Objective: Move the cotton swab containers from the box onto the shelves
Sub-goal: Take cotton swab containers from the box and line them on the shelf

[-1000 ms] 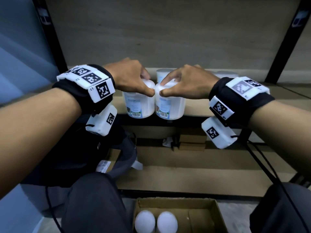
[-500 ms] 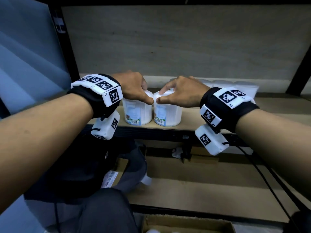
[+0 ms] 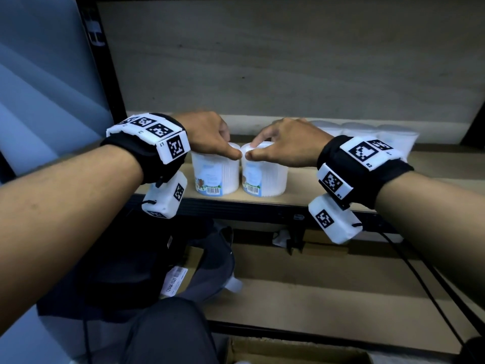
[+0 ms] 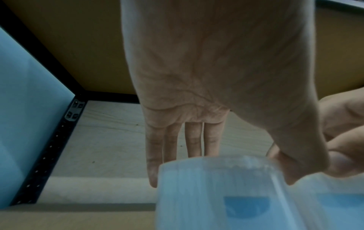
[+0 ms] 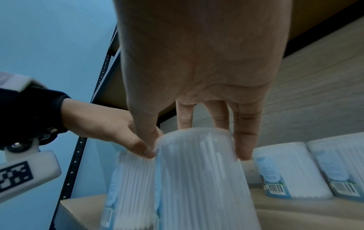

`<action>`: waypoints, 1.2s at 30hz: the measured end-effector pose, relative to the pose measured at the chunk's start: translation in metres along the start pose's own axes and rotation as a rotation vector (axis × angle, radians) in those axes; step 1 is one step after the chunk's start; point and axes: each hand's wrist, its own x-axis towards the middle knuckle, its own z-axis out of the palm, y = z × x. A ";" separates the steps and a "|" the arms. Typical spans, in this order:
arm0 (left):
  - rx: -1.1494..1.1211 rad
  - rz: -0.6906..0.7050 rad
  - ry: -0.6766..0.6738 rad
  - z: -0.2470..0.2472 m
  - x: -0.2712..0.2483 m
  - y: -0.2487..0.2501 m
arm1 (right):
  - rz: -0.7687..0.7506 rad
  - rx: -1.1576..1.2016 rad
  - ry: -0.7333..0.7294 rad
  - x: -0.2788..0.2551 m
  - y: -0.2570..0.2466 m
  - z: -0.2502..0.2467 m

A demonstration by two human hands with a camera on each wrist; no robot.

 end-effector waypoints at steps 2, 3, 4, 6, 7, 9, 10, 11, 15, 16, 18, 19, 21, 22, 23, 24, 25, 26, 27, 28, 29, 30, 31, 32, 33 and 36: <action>0.008 0.012 0.007 0.000 -0.002 -0.001 | -0.008 -0.018 -0.031 -0.001 -0.002 -0.004; 0.017 0.022 0.019 -0.001 -0.003 -0.002 | -0.019 -0.032 -0.034 -0.003 -0.004 -0.007; 0.031 0.035 0.030 -0.002 -0.005 -0.001 | -0.036 -0.052 -0.024 -0.004 -0.006 -0.010; 0.055 0.060 0.041 -0.006 -0.009 -0.001 | -0.074 -0.099 0.002 -0.007 -0.012 -0.015; 0.066 0.069 0.034 -0.008 -0.011 -0.001 | -0.091 -0.118 -0.004 -0.008 -0.015 -0.017; 0.068 0.079 -0.003 -0.011 -0.012 -0.002 | -0.119 -0.161 -0.035 -0.010 -0.021 -0.018; 0.058 0.081 -0.027 -0.012 -0.011 -0.003 | -0.124 -0.183 -0.045 -0.012 -0.023 -0.019; 0.047 0.081 -0.043 -0.011 -0.011 -0.004 | -0.121 -0.197 -0.047 -0.012 -0.024 -0.019; 0.032 0.091 -0.048 -0.011 -0.010 -0.003 | -0.100 -0.204 -0.022 -0.012 -0.026 -0.020; 0.033 0.090 -0.051 -0.011 -0.010 -0.003 | -0.101 -0.216 -0.022 -0.011 -0.027 -0.020; 0.039 0.084 -0.049 -0.011 -0.010 -0.002 | -0.103 -0.221 -0.029 -0.009 -0.029 -0.019; 0.038 0.078 -0.052 -0.012 -0.009 -0.002 | -0.101 -0.217 -0.037 -0.007 -0.030 -0.018; 0.024 0.066 -0.070 -0.013 -0.007 -0.001 | -0.103 -0.219 -0.050 -0.005 -0.031 -0.018; 0.019 0.059 -0.077 -0.014 -0.005 -0.002 | -0.107 -0.224 -0.057 -0.005 -0.031 -0.019; 0.015 0.052 -0.082 -0.014 -0.004 -0.002 | -0.111 -0.234 -0.067 -0.005 -0.031 -0.020; 0.016 0.045 -0.084 -0.014 -0.003 -0.002 | -0.114 -0.241 -0.076 -0.005 -0.031 -0.021; 0.018 0.042 -0.085 -0.014 -0.001 -0.002 | -0.116 -0.243 -0.081 -0.004 -0.031 -0.021; 0.017 0.039 -0.086 -0.014 0.000 -0.003 | -0.115 -0.240 -0.086 -0.003 -0.031 -0.022; 0.013 0.038 -0.087 -0.013 0.002 -0.004 | -0.114 -0.236 -0.086 -0.001 -0.031 -0.021; 0.010 0.037 -0.089 -0.013 0.005 -0.005 | -0.111 -0.239 -0.084 0.002 -0.030 -0.020; 0.008 0.035 -0.086 -0.013 0.007 -0.006 | -0.109 -0.246 -0.083 0.004 -0.030 -0.018; 0.008 0.032 -0.082 -0.012 0.010 -0.007 | -0.107 -0.252 -0.080 0.008 -0.030 -0.017; 0.011 0.028 -0.076 -0.011 0.013 -0.009 | -0.103 -0.253 -0.079 0.011 -0.029 -0.015; 0.013 0.023 -0.067 -0.010 0.016 -0.010 | -0.100 -0.253 -0.080 0.015 -0.029 -0.013; 0.018 0.021 -0.055 -0.009 0.019 -0.012 | -0.096 -0.252 -0.081 0.020 -0.028 -0.011; 0.014 0.010 -0.030 -0.008 0.028 -0.017 | -0.089 -0.240 -0.073 0.034 -0.027 -0.008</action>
